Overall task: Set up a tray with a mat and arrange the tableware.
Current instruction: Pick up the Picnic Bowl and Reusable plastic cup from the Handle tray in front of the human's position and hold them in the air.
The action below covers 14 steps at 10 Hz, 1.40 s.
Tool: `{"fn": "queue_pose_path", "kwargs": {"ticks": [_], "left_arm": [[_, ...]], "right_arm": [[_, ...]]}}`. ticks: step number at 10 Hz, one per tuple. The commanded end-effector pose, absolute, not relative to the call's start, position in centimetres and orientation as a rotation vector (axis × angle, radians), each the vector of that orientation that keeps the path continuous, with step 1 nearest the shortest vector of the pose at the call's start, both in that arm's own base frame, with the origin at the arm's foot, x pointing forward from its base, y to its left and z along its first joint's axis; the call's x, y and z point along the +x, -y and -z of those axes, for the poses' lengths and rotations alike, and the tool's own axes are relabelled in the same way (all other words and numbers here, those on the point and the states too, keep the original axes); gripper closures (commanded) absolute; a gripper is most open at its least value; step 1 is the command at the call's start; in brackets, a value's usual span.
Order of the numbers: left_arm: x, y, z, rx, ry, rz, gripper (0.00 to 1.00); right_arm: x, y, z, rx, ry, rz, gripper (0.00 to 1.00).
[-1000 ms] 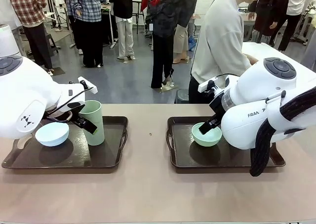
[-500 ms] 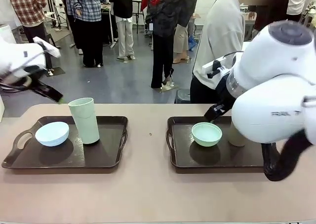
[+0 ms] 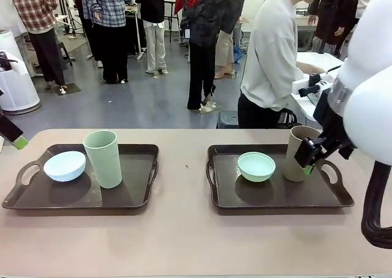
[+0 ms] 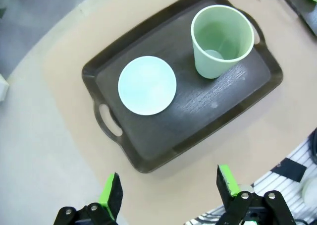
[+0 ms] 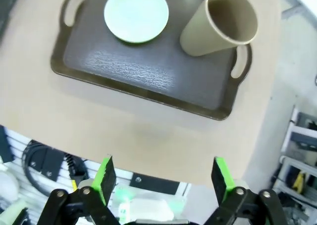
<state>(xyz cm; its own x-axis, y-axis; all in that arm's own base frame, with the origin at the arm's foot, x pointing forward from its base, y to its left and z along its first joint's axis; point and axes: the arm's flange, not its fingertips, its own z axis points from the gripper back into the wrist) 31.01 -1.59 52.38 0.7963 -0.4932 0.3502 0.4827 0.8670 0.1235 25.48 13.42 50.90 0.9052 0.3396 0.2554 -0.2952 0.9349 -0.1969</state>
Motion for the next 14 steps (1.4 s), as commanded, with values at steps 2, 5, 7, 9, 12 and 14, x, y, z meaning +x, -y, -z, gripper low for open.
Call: {"fn": "queue_pose_path", "kwargs": {"ticks": [2, 5, 7, 9, 12, 14], "left_arm": [[31.0, 1.6, -52.4, 0.028, 0.384, 0.524, 0.00], [35.3, -4.5, -54.8, -0.439, 0.281, 0.426, 0.00], [39.1, -6.9, -52.8, -0.748, 0.166, 0.340, 0.00], [41.8, -7.3, -50.3, -0.950, 0.048, 0.237, 0.00], [42.9, -10.1, -48.3, -0.972, 0.017, -0.062, 0.00], [42.7, -13.5, -47.6, -1.005, 0.034, -0.174, 0.00]], "right_arm": [[25.5, -13.4, -50.9, -0.155, 0.291, -0.329, 0.00], [28.6, -3.5, -54.1, 0.311, 0.314, -0.179, 0.00], [30.6, 3.8, -52.3, 0.522, 0.304, 0.018, 0.00], [32.3, 8.7, -49.5, 0.690, 0.295, 0.169, 0.00], [32.0, 15.0, -46.9, 0.859, 0.270, 0.255, 0.00], [30.8, 16.9, -46.7, 0.896, 0.299, 0.282, 0.00]]}}
